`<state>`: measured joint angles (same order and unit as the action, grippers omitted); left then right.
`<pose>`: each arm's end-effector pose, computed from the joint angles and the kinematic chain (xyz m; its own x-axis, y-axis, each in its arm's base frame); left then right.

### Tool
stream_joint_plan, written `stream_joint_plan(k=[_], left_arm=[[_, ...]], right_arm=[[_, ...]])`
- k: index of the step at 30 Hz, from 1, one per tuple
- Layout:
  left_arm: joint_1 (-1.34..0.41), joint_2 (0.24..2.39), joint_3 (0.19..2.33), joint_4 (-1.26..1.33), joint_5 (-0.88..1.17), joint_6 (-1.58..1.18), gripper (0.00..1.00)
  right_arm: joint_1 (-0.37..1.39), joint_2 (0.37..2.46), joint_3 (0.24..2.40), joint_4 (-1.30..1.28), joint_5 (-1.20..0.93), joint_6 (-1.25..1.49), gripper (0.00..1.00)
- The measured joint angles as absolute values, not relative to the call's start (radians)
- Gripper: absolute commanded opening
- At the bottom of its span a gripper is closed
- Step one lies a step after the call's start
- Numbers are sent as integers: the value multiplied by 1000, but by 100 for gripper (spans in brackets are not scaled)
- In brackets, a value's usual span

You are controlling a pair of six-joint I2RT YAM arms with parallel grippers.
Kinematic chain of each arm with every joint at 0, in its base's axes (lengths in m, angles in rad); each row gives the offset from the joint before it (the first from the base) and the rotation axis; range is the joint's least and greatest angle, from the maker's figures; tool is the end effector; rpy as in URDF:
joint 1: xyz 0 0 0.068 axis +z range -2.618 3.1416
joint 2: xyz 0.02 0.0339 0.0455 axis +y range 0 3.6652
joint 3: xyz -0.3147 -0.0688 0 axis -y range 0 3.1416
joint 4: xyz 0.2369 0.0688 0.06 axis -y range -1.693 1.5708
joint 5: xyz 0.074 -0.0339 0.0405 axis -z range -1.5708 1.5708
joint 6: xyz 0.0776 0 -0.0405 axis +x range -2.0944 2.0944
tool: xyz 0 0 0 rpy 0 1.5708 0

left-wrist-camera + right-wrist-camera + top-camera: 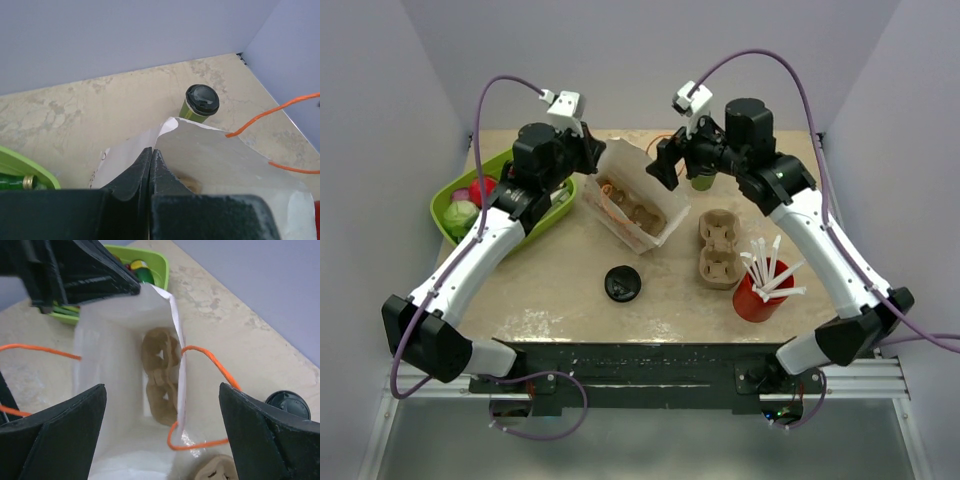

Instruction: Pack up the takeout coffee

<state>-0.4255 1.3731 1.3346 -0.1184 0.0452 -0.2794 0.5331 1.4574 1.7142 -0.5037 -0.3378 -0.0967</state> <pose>0.3145 -0.1464 0.4492 -0.2617 -0.1839 -0.9475 0.3962 0.8747 -0.2792 0.2806 0.1955 0.5084 -0.1365 -0.1863 -0.9730 -0.7730 0.6342 -0.0130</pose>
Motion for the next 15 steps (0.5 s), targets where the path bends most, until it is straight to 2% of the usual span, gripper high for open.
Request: stream_joint_plan(k=[7, 15], left_arm=[[-426, 1372, 1362, -58, 169, -185, 0], [-426, 1373, 1362, -18, 307, -92, 0]], right_arm=[[531, 1554, 1703, -566, -247, -164, 88], [557, 1432, 1488, -486, -202, -191, 84]])
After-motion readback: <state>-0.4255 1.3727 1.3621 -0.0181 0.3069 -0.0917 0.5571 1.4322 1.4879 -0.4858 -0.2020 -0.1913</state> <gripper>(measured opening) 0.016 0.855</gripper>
